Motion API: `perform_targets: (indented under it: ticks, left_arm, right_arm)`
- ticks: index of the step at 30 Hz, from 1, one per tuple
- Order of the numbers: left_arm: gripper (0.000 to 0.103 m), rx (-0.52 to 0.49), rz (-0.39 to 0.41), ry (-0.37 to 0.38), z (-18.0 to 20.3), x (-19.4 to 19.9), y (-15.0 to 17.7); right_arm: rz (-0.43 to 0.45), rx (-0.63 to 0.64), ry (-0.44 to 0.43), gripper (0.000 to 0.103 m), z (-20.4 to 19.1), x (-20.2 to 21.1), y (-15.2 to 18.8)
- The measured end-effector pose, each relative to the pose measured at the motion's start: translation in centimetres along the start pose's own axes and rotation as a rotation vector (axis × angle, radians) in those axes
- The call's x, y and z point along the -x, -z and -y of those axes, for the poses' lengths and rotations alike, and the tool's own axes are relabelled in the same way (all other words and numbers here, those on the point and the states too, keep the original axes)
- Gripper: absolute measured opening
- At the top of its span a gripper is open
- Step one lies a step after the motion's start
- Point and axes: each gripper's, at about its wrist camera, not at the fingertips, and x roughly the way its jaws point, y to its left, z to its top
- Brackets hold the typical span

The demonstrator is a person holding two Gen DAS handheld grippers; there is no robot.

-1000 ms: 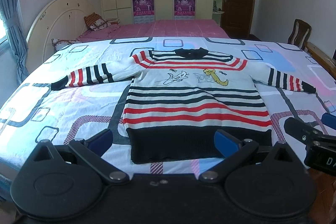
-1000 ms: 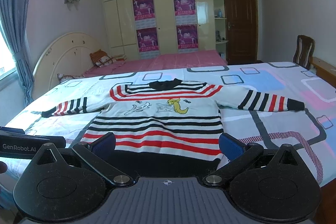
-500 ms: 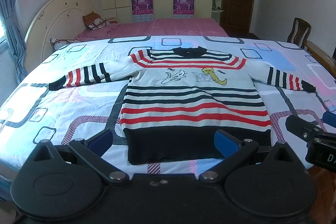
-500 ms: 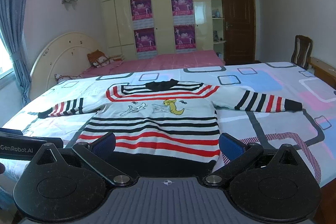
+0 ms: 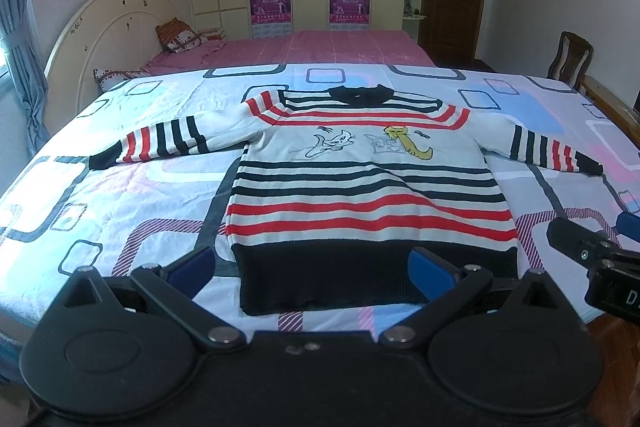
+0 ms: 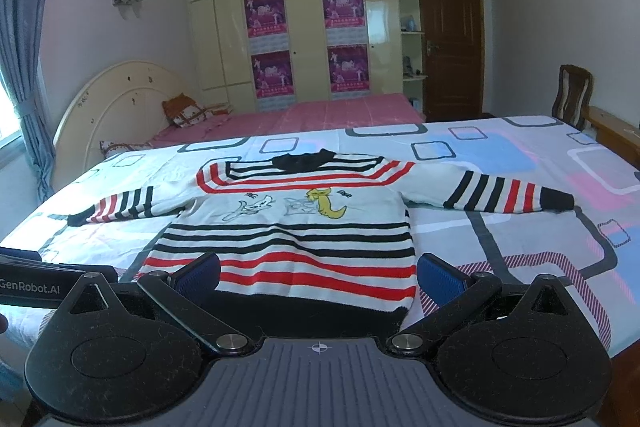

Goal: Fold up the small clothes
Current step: 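Move both tools toward the striped sweater lying on the bed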

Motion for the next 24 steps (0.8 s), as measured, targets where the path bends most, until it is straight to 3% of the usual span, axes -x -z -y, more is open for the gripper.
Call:
perform_targets:
  ticks: [24]
  left_arm:
    - [0.103,0.005,-0.038,0.018,0.1,-1.9,-0.7]
  right_arm:
    - [-0.022,-0.007,0.031,0.103,0.6,-1.4,-0.4]
